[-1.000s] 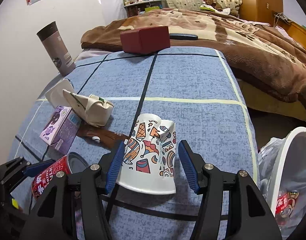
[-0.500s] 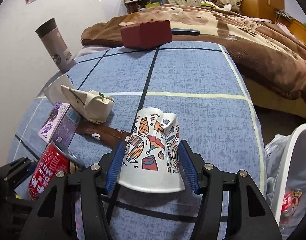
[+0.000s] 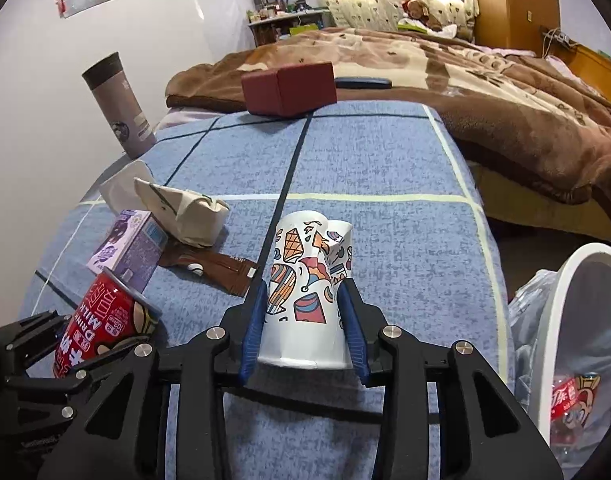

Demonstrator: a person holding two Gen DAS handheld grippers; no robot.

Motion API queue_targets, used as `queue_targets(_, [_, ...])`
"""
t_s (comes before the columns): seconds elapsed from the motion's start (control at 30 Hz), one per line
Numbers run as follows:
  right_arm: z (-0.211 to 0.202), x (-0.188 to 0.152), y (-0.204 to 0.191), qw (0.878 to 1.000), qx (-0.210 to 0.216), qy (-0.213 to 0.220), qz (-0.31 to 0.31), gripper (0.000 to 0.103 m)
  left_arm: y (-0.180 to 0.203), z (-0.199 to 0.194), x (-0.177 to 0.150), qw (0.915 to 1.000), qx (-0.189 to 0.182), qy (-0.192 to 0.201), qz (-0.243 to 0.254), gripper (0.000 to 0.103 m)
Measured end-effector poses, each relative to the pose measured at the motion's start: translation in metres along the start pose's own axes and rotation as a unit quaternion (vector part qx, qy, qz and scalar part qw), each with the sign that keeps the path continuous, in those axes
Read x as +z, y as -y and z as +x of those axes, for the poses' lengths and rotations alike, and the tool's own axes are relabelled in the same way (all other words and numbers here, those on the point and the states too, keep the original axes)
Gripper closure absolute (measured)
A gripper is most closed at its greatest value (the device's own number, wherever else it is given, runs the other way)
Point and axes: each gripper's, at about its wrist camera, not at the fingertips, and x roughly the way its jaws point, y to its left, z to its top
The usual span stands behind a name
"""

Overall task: Collect trash
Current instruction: 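Lift the milk can and paper cup and carry both over the bin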

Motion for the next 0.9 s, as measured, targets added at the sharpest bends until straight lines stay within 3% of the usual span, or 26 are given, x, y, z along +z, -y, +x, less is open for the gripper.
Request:
queue_targets(0.53, [-0.044, -0.005, 0.026, 0.998, -0.008, 0.049, 0.030, 0.065, 0.044, -0.022, 0.011, 0.9992, -0.008, 0.028, 0.029, 0.049])
queue_targets(0.9, [-0.080, -0.014, 0.064, 0.994, -0.043, 0.081, 0.053, 0.065, 0.096, -0.019, 0.025, 0.9969, -0.029, 0.037, 0.062, 0.049])
